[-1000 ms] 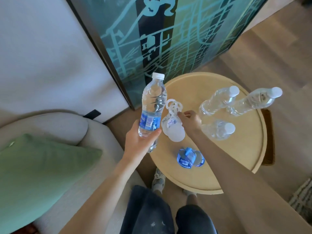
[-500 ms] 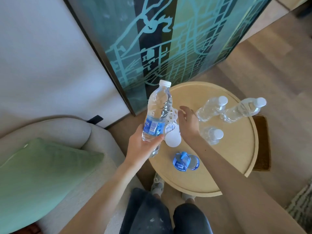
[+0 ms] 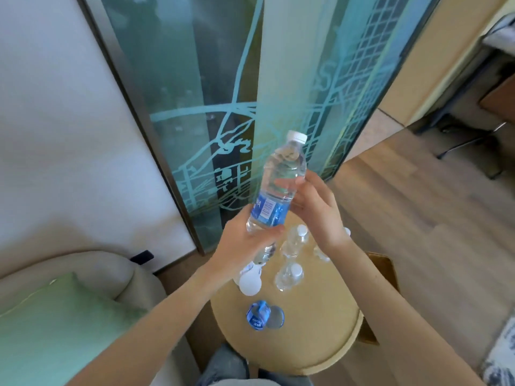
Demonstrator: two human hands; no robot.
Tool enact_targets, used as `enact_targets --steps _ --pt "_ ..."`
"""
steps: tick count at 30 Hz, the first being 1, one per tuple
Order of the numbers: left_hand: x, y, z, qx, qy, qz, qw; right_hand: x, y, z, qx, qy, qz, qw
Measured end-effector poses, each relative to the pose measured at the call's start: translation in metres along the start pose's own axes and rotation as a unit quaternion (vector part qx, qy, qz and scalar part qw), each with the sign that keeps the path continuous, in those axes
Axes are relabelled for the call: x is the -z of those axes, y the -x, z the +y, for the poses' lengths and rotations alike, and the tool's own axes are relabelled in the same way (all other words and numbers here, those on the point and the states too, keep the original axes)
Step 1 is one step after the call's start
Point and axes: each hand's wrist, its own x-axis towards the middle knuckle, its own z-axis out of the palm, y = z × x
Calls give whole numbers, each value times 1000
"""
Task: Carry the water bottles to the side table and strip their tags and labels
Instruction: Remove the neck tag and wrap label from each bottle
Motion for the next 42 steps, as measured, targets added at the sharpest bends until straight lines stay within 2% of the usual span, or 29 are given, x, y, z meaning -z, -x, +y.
enact_targets --steps 6,11,16,23,28,31,35,38,40,42 --pt "-33 -4 72 -69 2 -75 995 30 10 -74 68 -51 -7 996" --pt "-55 2 122 -135 -19 -159 978 51 34 -122 122 -88 60 987" --pt "-71 -1 143 -152 -10 -223 963 72 43 -145 153 -44 121 980" --pt "-92 -11 158 -158 -17 -264 951 99 43 -155 173 -35 152 973" --pt "-103 -13 164 -154 -29 -299 941 115 41 -158 173 -48 141 974" --pt "-112 -16 161 -162 5 -296 941 122 40 -160 163 -47 122 978" --pt "-126 -17 154 -163 45 -281 944 130 43 -162 144 23 108 983" --pt "-130 -16 152 -164 55 -264 949 131 54 -151 170 112 212 956" --pt "-131 -18 151 -165 59 -249 953 130 64 -144 216 195 300 908" --pt "-132 -19 150 -161 65 -233 957 125 70 -140 238 249 318 883"
